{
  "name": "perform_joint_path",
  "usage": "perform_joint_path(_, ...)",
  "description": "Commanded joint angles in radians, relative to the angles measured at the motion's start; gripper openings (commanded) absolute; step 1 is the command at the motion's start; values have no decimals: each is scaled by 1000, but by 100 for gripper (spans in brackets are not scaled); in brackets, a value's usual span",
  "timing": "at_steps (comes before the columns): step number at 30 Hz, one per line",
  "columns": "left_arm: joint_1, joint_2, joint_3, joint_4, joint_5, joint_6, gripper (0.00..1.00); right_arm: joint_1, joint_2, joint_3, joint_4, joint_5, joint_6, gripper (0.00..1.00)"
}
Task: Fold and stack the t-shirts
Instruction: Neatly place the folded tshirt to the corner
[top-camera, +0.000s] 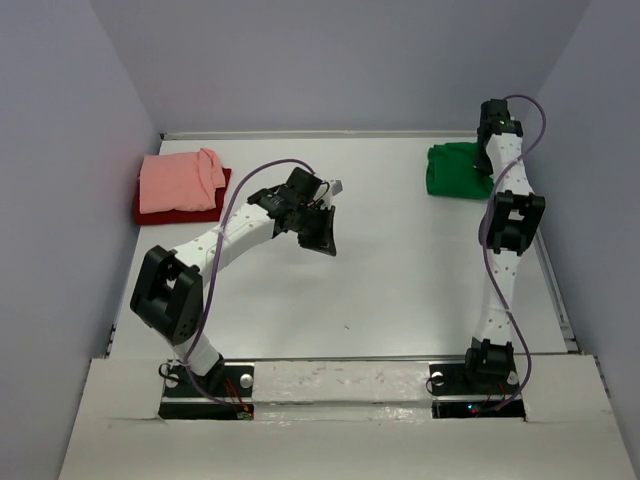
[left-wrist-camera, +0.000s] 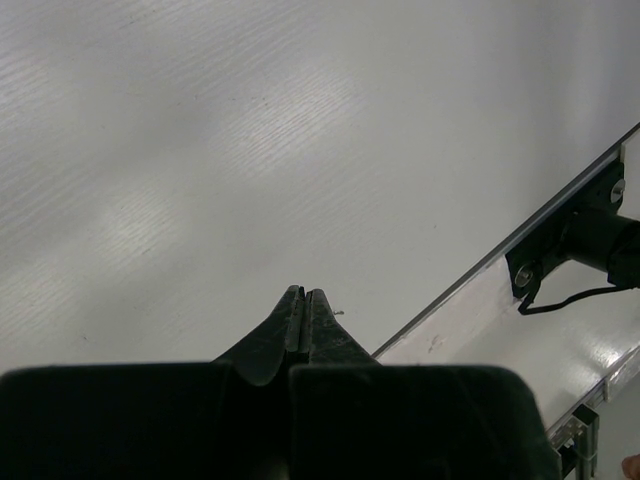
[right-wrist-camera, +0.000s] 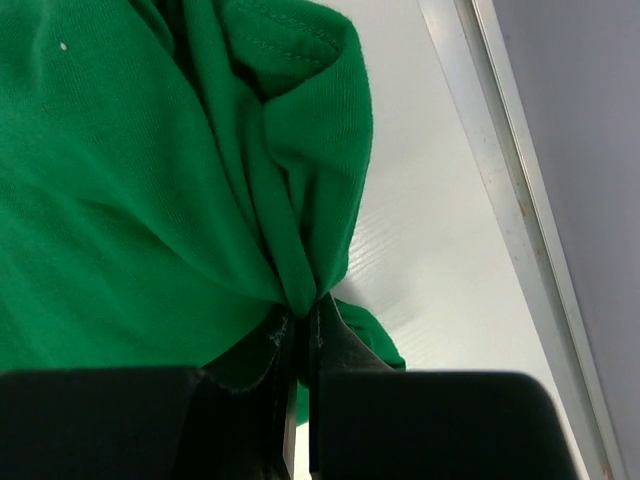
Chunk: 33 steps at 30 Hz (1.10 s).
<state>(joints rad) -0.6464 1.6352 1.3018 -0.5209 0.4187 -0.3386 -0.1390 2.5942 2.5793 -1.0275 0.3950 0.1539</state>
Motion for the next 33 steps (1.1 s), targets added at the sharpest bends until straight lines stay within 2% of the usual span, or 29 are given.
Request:
perform_joint_path(1,-6,-9,-6,-7,40,10,2,-8,-8,65,66,-2,-13,0)
perform_joint_path(17,-9,2,-9,-4,55,13,2,-17,-29,81,173,30,-59,0)
perform_joint_path(33,-9,3,20,-64,60,41,2,-45,32,119,264,65,-102,0)
